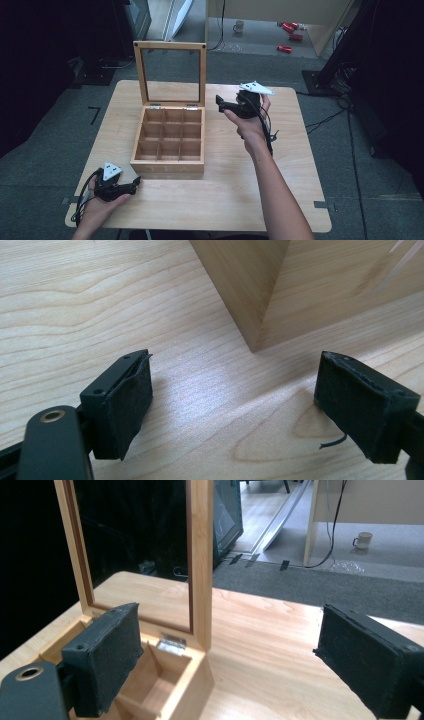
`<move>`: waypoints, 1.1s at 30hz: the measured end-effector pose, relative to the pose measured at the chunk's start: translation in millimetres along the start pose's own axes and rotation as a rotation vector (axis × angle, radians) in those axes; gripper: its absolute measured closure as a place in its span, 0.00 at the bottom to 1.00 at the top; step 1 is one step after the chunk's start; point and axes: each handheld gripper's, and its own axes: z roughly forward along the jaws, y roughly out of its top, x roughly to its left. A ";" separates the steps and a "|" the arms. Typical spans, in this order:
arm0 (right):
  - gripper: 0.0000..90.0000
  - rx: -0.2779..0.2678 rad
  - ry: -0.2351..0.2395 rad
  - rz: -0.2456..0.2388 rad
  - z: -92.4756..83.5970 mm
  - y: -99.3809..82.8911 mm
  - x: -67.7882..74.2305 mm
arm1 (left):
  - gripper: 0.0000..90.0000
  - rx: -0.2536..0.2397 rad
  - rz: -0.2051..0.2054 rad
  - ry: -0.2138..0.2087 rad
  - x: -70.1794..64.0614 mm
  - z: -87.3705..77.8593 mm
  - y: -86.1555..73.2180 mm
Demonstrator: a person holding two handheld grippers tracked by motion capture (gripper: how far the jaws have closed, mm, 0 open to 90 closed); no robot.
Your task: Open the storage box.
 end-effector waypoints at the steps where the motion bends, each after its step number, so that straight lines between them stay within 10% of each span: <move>1: 0.11 0.002 -0.004 -0.004 -2.9 -2.7 -1.4 | 0.18 0.000 -0.001 0.000 0.0 0.0 0.0; 33: 0.12 0.037 -0.254 -0.044 -114.7 -116.8 -80.1 | 0.18 0.000 -0.002 0.003 -0.1 -0.1 -0.1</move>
